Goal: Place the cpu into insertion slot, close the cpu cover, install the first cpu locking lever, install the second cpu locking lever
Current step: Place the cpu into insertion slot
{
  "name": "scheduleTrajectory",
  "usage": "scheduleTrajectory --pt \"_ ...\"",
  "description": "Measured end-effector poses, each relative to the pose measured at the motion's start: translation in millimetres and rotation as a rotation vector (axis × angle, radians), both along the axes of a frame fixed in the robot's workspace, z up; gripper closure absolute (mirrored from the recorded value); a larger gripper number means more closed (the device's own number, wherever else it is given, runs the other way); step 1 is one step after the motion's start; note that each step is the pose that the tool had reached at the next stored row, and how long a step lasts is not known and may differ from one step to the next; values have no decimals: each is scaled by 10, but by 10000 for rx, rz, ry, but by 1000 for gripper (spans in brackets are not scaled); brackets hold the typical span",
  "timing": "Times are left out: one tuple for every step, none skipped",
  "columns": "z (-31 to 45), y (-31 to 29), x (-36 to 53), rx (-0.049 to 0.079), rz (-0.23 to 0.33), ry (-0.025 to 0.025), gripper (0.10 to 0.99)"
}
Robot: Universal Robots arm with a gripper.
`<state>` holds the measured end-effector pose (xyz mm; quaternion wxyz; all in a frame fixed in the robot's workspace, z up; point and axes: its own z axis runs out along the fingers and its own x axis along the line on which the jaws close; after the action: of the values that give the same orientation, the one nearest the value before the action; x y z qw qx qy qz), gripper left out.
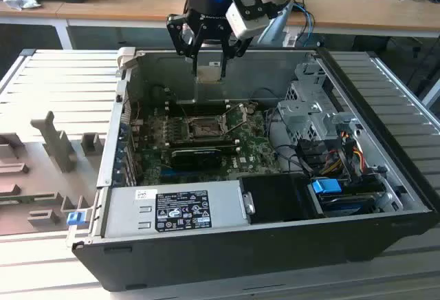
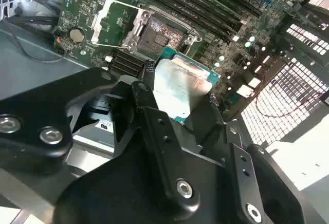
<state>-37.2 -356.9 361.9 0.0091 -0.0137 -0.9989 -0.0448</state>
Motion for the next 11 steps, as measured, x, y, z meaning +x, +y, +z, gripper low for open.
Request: scheduleTrajectory --pt "0 0 0 0 -249 -1 561" --pt "0 0 0 0 -418 -1 561" --pt "0 0 0 0 -629 0 561" --pt "0 0 0 0 -826 0 561" --pt "-1 0 0 0 -916 0 561" --pt "-2 0 0 -1 -994 0 561" --pt "-4 -1 0 -1 -1045 0 561" --pt "-7 -1 0 0 -1061 0 561" --pt "-16 -1 0 0 -1065 -1 561" --pt "-22 -1 0 0 -1066 -1 561" --pt "-23 -1 0 -1 -1065 -1 561"
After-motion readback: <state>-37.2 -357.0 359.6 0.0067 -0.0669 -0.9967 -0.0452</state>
